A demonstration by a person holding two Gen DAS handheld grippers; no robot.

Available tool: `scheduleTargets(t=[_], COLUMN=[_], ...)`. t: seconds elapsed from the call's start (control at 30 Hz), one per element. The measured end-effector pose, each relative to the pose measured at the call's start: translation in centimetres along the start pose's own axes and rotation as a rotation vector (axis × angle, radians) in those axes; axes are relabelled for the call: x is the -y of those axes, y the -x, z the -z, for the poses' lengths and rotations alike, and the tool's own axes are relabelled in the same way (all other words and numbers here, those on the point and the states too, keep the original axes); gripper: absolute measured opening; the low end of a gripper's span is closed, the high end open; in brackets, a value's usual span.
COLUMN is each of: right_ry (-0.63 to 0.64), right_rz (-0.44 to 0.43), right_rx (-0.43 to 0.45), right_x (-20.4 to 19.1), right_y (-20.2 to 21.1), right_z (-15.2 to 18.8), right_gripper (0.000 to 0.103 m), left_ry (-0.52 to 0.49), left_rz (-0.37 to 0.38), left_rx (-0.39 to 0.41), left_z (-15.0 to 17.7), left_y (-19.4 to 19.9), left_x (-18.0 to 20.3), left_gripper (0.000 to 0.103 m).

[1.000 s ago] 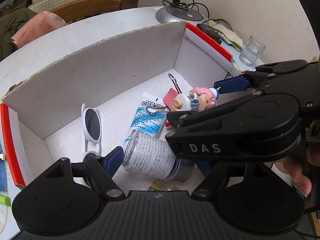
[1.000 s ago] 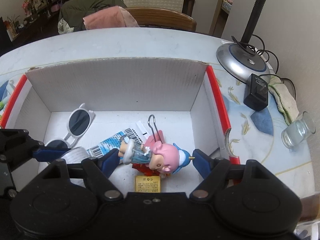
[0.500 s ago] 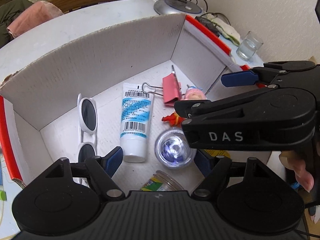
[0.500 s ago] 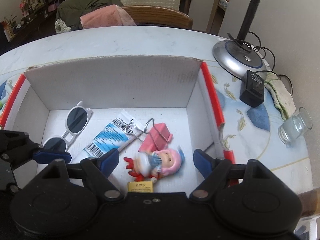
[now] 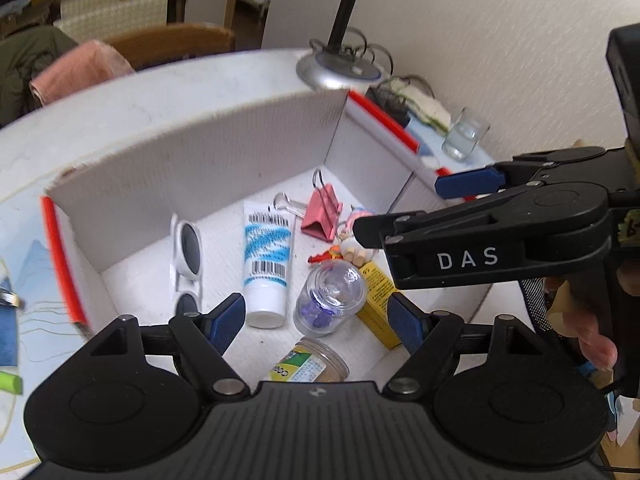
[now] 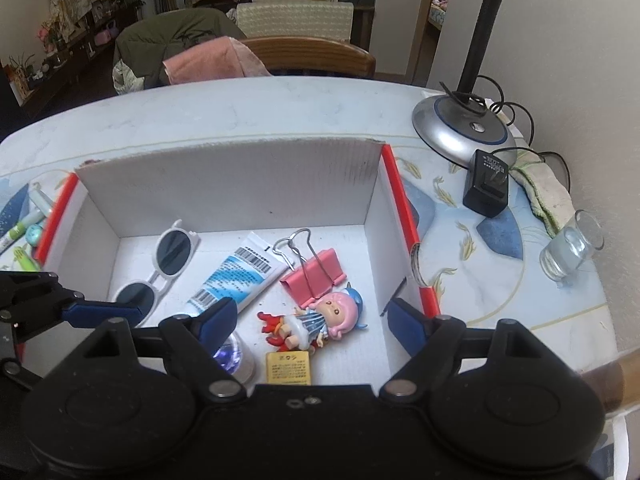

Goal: Organize rigid objects
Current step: 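Open both tools to release the pill bottle and figurine in the box, then withdraw both tools from the shoebox back toward the remaining pile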

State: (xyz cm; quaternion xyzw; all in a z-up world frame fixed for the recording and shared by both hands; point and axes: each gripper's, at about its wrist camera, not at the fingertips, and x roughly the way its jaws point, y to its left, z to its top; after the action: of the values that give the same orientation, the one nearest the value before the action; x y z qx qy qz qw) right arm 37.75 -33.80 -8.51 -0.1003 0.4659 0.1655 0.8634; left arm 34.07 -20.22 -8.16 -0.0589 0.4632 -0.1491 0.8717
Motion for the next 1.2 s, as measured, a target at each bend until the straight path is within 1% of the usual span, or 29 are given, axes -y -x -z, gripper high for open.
scheduleTargets(t=[0.27,0.37,0.47,0.6,0.77,0.97,1.0,1.07,1.2], right_ry=[-0.005,0.001,0.004,0.002,0.003,0.008,0.011,0.015,0.027], right_rz=[-0.023,-0.038,-0.052,-0.068,-0.096,-0.141,-0.148,-0.160,-0.181], right_rx=[0.056,0.077,0.096,0.119,0.142,0.169,0.175,0.181,0.193], right_x=[-1.7,-2.8,-4.0,-5.5,-7.7,-10.9,-11.4,-12.6,-15.1], right_y=[3.1,4.3,5.4,6.7,7.9,8.9,9.0,9.1,9.1], right_z=[-0.1,-0.1,0.1,0.3,0.7,1.2,1.3,1.3,1.2], right_gripper=[0.083,0.083,0.083,0.084,0.086,0.089,0.090,0.091,0.094], left_ry=[-0.009,0.006,0.026,0.026,0.033,0.044,0.046,0.059,0.076], left_rz=[-0.022,-0.048,-0.054,-0.076,-0.092,-0.116,-0.123,-0.133,-0.144], left_rx=[0.104,0.136,0.166,0.202,0.232,0.244,0.245,0.245,0.244], left_z=[1.3,2.0,2.6,3.5,4.7,6.1,6.4,7.0,8.2], left_y=[4.9,6.5,8.3,10.8,13.3,16.1,16.5,17.1,18.1], left_x=[-1.6,-3.0,-4.3,-5.9,-8.3,-11.8,-12.4,-13.7,-16.1], left_gripper=[0.078,0.078,0.078,0.078,0.078,0.078,0.079,0.084,0.084])
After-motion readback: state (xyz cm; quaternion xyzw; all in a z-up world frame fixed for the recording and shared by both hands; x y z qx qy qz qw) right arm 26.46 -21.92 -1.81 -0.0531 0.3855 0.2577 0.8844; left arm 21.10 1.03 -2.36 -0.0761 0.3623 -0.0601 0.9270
